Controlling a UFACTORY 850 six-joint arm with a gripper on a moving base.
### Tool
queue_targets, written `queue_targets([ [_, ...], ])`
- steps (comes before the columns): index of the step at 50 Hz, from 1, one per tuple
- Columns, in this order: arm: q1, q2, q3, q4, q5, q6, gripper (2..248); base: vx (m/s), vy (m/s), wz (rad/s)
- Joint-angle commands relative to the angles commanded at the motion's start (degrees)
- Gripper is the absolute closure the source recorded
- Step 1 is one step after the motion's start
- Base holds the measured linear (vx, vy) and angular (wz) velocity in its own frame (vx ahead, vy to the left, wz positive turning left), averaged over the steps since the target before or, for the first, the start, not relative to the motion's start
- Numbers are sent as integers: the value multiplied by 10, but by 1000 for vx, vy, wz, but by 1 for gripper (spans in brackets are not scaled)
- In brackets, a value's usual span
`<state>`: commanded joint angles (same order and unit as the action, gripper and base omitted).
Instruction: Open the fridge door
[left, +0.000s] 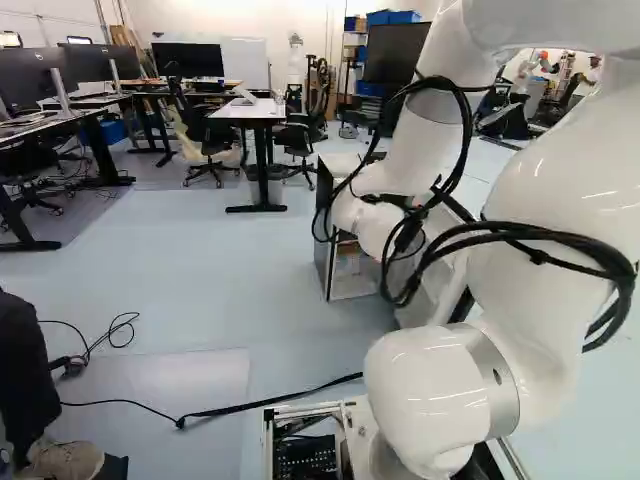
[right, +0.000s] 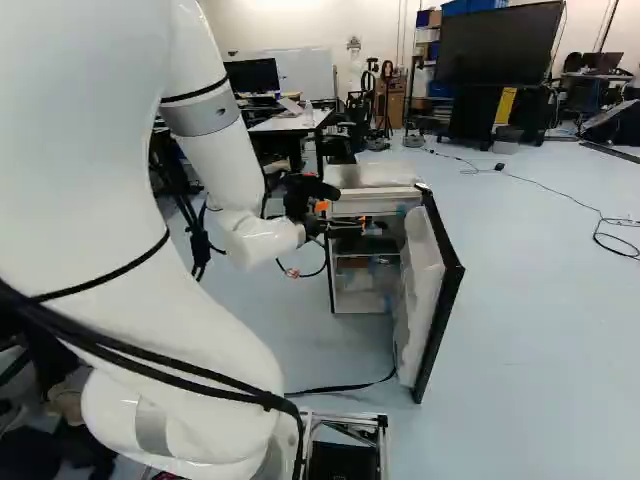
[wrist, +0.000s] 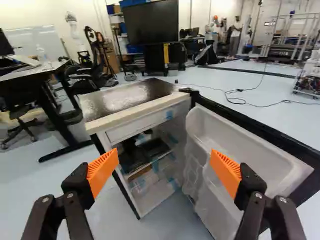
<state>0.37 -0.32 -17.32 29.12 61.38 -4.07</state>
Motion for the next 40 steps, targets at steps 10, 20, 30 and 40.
queue_targets([
  [10, -1, 32, 24, -57, -22, 8, 3, 0, 0, 0],
  [20, -1, 61, 46, -108, -42, 15, 3, 0, 0, 0],
  [30, -2, 86, 65, -154, -60, 21, 3, 0, 0, 0],
  [40, -2, 108, 82, -193, -75, 27, 3, 0, 0, 0],
])
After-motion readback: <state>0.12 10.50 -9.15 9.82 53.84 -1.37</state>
